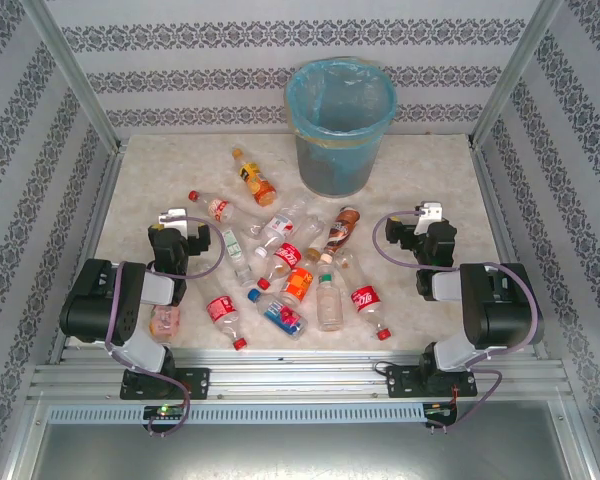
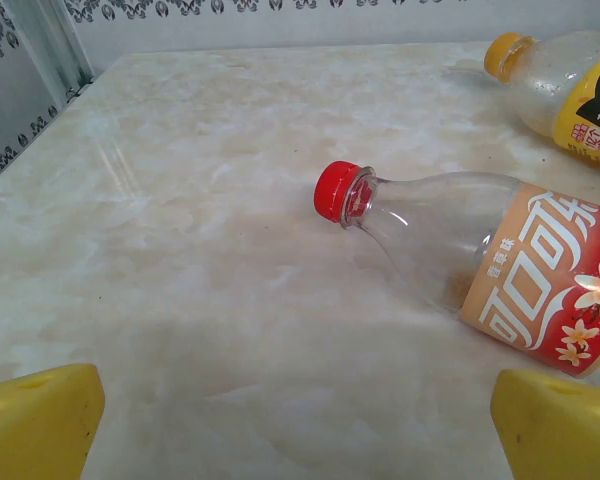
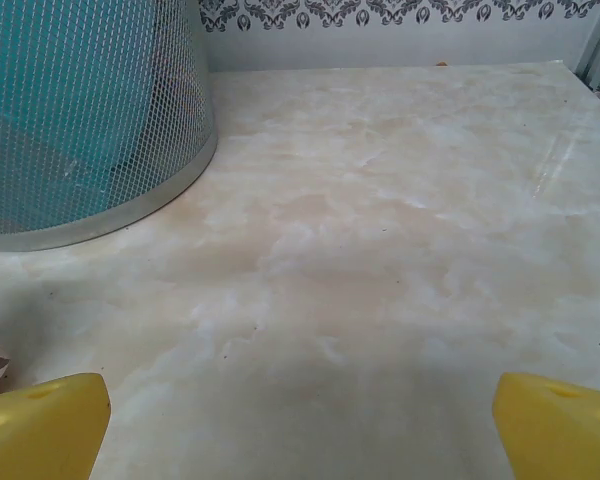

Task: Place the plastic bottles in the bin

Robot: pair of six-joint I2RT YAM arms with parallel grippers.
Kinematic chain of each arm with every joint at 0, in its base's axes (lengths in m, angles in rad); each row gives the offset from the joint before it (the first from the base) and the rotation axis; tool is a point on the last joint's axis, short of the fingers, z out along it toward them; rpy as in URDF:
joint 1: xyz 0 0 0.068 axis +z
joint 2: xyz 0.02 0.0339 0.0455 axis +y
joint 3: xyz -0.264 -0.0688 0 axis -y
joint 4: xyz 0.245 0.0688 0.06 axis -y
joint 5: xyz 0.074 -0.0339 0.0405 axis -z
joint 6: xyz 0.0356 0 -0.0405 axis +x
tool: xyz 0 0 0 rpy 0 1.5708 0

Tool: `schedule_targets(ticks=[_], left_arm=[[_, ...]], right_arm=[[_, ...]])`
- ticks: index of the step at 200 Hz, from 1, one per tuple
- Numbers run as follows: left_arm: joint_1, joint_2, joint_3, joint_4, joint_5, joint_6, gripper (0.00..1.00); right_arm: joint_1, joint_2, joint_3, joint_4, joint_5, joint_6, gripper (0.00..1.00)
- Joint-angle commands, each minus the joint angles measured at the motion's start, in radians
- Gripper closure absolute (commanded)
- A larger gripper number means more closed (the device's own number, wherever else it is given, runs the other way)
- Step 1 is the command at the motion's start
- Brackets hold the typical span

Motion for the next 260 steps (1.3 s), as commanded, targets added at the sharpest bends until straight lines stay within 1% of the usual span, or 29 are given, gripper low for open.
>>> schedule_targets(ticks=[1, 153, 166, 182, 209, 224, 242, 254, 260], left_arm=[[0.010, -0.003, 0.015, -0.001, -0.009, -0.013, 0.00], [0.010, -0.009, 0.010, 0.007, -0.006, -0.010, 0.00], [0.010, -0.043, -0.003, 0.002, 0.011, -0.005, 0.00], [0.010, -0.125, -0.002, -0.075, -0.001, -0.009, 0.00], [0.010, -0.300, 0.021, -0.234, -0.016, -0.009, 0.00], [0.010, -0.385, 0.042, -0.291, -0.008, 0.002, 0.00], [0.010, -0.458, 0.130, -0.424, -0.018, -0.020, 0.01], [0.008, -0.482, 0.230, -0.577, -0.006, -0.066, 0.04], [0.008, -0.486, 0.285, -0.660, 0.018, -0.087, 0.06]], right_arm=[[0.008, -0.016, 0.011, 0.017, -0.020, -0.010, 0.02], [0.002, -0.020, 0.008, 0.022, -0.011, 0.002, 0.02], [-0.007, -0.055, 0.003, 0.004, 0.028, 0.029, 0.02], [-0.007, -0.116, -0.008, -0.027, 0.060, 0.034, 0.02], [-0.001, -0.252, 0.017, -0.179, 0.138, 0.050, 0.02], [-0.001, -0.322, 0.066, -0.334, 0.177, 0.081, 0.02], [0.000, -0.392, 0.155, -0.528, 0.159, 0.116, 0.04], [0.003, -0.437, 0.221, -0.669, 0.117, 0.145, 0.05], [0.005, -0.454, 0.260, -0.742, 0.092, 0.161, 0.06]])
